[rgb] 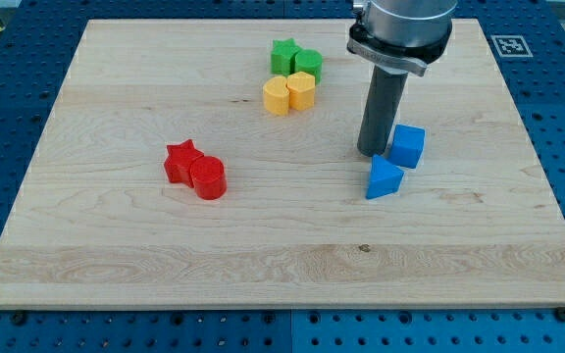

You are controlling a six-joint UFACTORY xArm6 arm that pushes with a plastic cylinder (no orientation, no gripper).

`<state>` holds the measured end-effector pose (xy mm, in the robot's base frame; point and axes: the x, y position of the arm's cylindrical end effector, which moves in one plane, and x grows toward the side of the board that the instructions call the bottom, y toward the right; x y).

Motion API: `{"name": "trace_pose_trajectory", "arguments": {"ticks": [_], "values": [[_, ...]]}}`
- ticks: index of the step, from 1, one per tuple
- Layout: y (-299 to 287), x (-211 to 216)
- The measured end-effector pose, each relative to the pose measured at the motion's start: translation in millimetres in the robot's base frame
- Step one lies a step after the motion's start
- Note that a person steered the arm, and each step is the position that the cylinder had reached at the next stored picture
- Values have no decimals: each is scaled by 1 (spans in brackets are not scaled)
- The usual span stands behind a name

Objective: Move the blue blocks parallel to the red blocks

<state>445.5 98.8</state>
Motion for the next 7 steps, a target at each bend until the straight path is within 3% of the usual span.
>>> {"name": "trace_pose_trajectory", "arguments": {"ticks": [2, 3, 4, 6, 7], "values": [[2, -73], [52, -65], [68, -30], [59, 13], [58, 3]]}}
